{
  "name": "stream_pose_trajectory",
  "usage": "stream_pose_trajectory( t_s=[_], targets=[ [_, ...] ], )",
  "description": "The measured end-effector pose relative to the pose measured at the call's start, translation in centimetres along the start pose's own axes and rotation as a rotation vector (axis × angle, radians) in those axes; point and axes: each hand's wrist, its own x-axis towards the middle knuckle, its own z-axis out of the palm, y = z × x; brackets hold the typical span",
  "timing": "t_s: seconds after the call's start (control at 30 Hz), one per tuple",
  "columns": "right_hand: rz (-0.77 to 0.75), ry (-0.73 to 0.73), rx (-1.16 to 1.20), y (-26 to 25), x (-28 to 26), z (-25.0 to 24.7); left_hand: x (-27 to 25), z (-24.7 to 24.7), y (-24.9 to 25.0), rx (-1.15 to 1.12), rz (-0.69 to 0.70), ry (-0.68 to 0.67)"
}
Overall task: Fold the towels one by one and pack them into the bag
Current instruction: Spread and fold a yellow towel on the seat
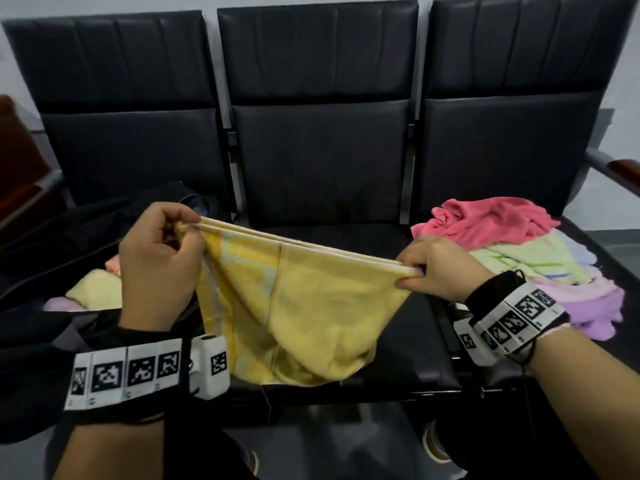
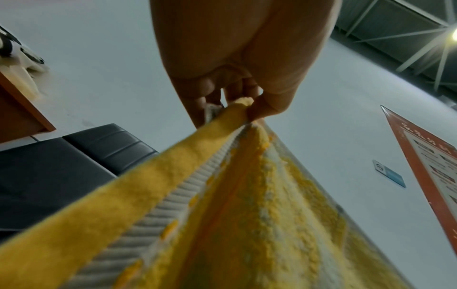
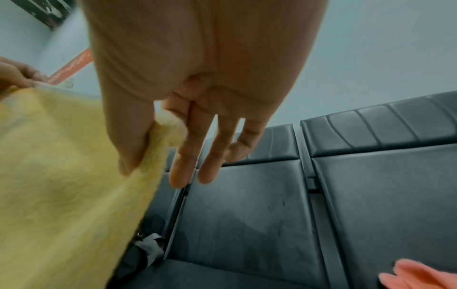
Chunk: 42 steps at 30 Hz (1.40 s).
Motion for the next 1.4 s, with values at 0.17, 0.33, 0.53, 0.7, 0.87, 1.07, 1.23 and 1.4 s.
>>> stream_pose_trajectory(
  t_s=[0.17,0.33,0.53,0.7,0.87,1.07,1.23,1.4],
  targets=[
    [0.039,0.159,0.185,-0.3,-0.5,-0.2,0.4,-0.1,-0.4,0.011,-0.035,0.021],
    [-0.018,0.206,0.228,-0.7,-0.3,-1.6,1.2,-0.4,-1.2,0.056,-0.053,0.037],
    [0.062,0.565,0.470,-1.5,0.5,-4.6,2.6,-0.7,-1.2,0.086,-0.039,0.087],
    [0.066,0.641,0.500,-2.0,0.6,-6.8,3.0,-0.7,-0.6,0.079,-0.065,0.088],
    [0.094,0.586,0.420,-3.3,0.1,-6.4,3.2,-1.3,0.4,0.050,-0.085,0.125],
    [-0.002,0.741,0.432,-4.9,-1.6,-8.4,3.0,-3.0,2.6,-0.013,-0.042,0.135],
    [-0.110,0.972,0.384,-5.7,-1.7,-11.6,4.8,-4.3,4.6,-0.120,0.056,0.293],
    [0.174,0.694,0.419,-3.8,1.8,-9.1,5.1,-0.2,0.5,0.108,-0.179,0.001]
  ],
)
